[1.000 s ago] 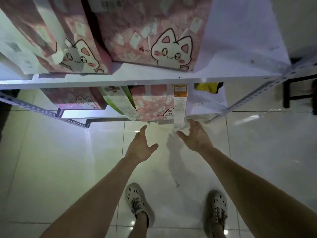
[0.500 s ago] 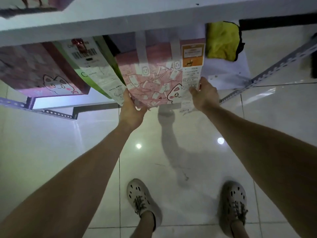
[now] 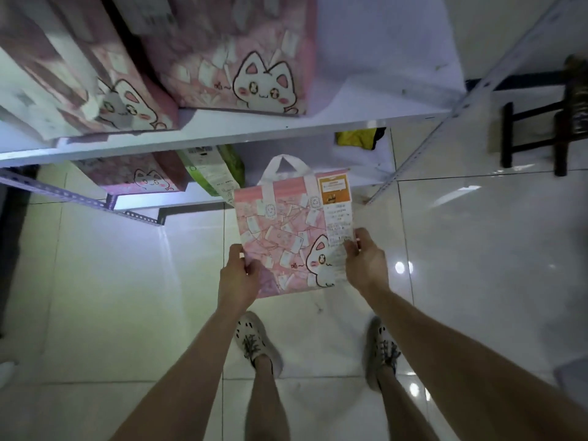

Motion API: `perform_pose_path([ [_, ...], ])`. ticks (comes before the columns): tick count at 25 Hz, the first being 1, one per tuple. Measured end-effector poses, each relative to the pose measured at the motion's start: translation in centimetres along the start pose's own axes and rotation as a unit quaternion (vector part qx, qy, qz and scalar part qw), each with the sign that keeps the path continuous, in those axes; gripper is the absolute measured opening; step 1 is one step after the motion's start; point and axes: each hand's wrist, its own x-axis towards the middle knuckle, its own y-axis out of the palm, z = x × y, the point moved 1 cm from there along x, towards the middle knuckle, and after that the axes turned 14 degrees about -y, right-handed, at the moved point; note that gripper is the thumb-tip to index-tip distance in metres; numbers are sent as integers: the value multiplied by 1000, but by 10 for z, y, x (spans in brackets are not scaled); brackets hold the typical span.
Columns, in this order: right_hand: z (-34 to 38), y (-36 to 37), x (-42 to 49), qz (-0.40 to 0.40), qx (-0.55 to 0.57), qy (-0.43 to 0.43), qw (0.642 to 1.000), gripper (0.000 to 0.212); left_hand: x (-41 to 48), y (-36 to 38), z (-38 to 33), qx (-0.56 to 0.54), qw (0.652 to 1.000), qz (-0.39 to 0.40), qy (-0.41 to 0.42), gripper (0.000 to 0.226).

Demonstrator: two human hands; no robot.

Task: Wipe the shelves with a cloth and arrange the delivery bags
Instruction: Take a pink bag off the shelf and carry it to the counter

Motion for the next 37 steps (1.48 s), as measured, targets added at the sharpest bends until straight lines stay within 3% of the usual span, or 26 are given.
perform_pose_path([
  [9, 74, -155, -100, -23, 15, -25, 999, 10, -202, -38, -47, -40, 998, -43, 30, 15],
  [15, 72, -211, -141, -61, 42, -21, 997, 11, -238, -43, -90, 4, 995, -30, 92, 15],
  [20, 62, -248, -181, -151, 78, 32, 985, 15, -255, -37, -132, 70, 982, 40, 169, 18],
  [26, 46, -322, -224, -295, 108, 41, 948, 14, -290, 0, -226, 112, 949, 68, 287, 29],
  [32, 20, -464, -262, -439, 117, 5, 891, 54, -384, 93, -358, 76, 888, 138, 431, 66],
  [37, -30, -590, -295, -521, 109, -1, 847, 38, -478, 189, -459, 103, 817, 174, 540, 64],
])
